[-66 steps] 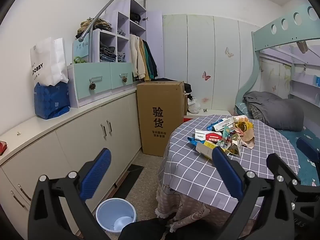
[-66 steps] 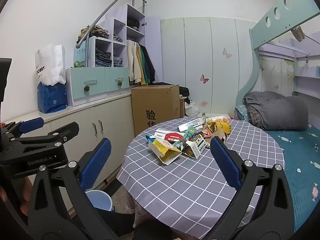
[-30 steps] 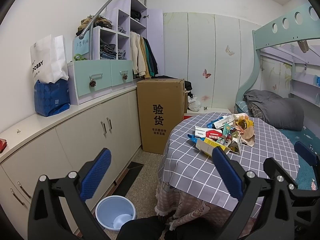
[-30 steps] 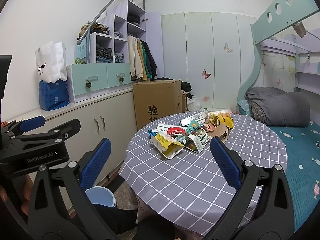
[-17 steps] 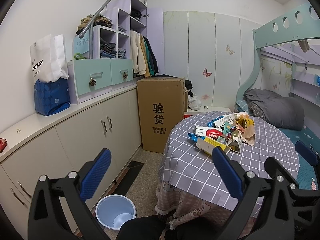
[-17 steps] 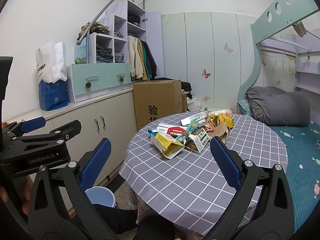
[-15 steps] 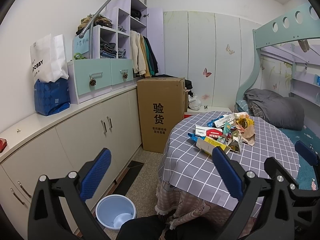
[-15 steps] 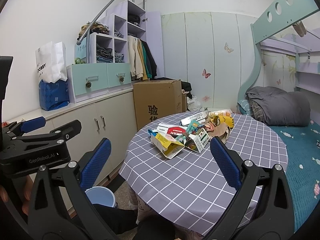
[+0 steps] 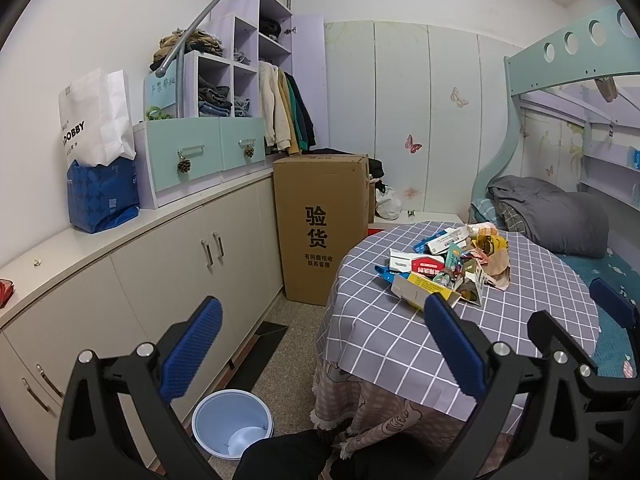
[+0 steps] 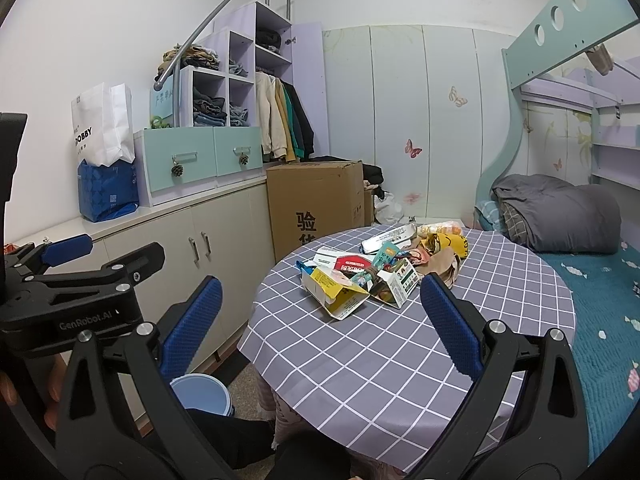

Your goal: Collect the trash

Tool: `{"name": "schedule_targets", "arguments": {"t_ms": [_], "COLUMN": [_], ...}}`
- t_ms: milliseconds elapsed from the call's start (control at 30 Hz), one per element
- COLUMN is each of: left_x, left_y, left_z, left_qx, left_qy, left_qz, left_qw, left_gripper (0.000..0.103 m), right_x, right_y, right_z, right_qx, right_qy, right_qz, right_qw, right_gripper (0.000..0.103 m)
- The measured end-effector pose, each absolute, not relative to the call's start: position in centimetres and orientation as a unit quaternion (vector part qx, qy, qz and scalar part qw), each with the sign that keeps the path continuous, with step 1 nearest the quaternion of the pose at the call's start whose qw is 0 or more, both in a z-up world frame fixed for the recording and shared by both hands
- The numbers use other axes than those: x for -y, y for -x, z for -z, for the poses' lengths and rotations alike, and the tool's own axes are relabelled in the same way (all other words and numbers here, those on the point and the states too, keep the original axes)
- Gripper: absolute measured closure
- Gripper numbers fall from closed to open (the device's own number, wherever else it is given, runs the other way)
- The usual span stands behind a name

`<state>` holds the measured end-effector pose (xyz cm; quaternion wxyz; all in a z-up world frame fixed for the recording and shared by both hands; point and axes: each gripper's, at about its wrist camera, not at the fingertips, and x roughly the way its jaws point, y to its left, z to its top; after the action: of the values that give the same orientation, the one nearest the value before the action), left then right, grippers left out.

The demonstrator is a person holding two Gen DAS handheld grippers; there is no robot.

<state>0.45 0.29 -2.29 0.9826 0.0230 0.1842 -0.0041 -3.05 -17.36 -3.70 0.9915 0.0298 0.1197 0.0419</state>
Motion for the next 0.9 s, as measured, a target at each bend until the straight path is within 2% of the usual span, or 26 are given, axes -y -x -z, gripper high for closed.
{"name": "schedule_targets", "arguments": {"t_ms": [900], "left_x": [0.66], "left_y": [-0.45], "left_z": [1.97], "left_qx": [-0.188], "left_qy": [-0.027], "left_qz": [0.005], "left_qw": [0.982], "left_gripper": [0.004], "right_x": [17.44], "right_y": [2.88], "right_z": [3.77], "right_qx": [-0.122], "right_qy": [-0.031], "right_qz": [-0.042], "right_qw": [0.991], "right_gripper": [0.006]}}
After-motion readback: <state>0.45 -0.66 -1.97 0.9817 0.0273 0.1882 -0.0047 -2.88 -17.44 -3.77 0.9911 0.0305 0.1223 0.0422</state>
